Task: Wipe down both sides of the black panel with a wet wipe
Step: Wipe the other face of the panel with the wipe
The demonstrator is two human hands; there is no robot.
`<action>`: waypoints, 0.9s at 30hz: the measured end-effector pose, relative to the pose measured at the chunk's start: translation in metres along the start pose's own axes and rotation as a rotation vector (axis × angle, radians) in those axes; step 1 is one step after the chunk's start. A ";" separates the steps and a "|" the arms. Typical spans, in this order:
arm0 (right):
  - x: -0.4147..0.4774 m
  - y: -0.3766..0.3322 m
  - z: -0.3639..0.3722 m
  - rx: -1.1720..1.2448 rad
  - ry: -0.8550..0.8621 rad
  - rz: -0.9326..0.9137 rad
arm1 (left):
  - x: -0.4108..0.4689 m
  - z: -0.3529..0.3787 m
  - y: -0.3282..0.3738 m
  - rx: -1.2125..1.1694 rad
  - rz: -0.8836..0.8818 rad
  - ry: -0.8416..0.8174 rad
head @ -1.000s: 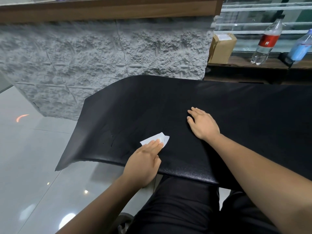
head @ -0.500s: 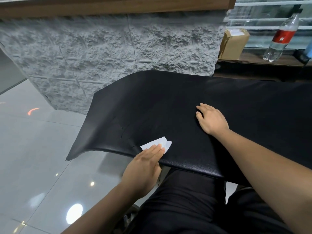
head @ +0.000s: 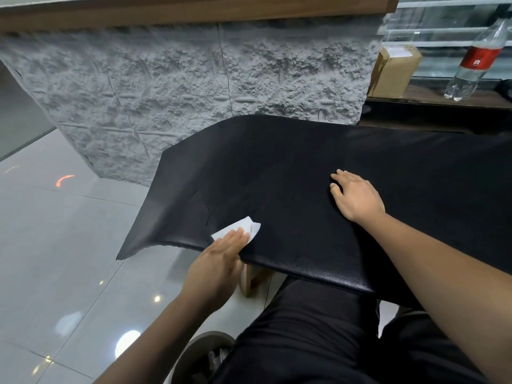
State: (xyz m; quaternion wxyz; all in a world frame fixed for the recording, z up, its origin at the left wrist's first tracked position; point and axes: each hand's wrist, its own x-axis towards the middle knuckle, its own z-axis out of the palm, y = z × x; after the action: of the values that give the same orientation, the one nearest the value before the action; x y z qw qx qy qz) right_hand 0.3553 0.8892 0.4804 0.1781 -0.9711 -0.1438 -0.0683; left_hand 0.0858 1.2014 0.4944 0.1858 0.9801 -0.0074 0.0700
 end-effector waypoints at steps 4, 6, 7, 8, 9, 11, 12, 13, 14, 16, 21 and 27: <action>0.000 0.000 0.000 -0.002 -0.001 0.000 | 0.003 -0.006 -0.016 0.002 -0.076 0.023; 0.000 0.000 0.000 -0.001 0.000 0.000 | 0.004 -0.007 -0.021 -0.001 -0.131 0.038; 0.000 0.000 0.000 -0.002 0.001 -0.002 | 0.004 -0.006 -0.021 -0.002 -0.154 0.046; 0.000 0.000 -0.001 -0.002 0.003 -0.004 | 0.004 -0.004 -0.019 -0.004 -0.169 0.054; 0.000 0.000 -0.001 0.000 0.005 -0.003 | 0.004 -0.001 -0.015 -0.007 -0.180 0.062; 0.000 -0.001 -0.001 -0.001 0.005 -0.002 | 0.004 0.004 -0.005 -0.021 -0.205 0.082; 0.000 -0.001 -0.001 -0.001 0.004 -0.001 | 0.005 0.006 -0.001 -0.026 -0.214 0.088; 0.000 -0.001 -0.001 -0.001 0.005 0.000 | 0.005 0.008 0.002 -0.029 -0.217 0.091; 0.000 -0.001 -0.001 -0.003 0.007 -0.002 | 0.007 0.010 0.005 -0.032 -0.214 0.092; -0.001 -0.001 0.000 -0.007 0.013 -0.006 | 0.009 0.013 0.011 -0.032 -0.196 0.088; -0.001 -0.002 0.000 0.000 0.015 -0.002 | 0.016 0.019 0.033 -0.013 -0.077 0.050; -0.002 -0.001 -0.001 0.001 0.006 0.005 | 0.018 0.022 0.046 0.009 0.088 -0.006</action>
State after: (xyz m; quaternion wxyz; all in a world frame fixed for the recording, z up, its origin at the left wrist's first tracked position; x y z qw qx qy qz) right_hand 0.3531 0.8899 0.4811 0.1791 -0.9711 -0.1410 -0.0706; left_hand 0.1043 1.1504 0.4931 0.1780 0.9798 -0.0508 0.0753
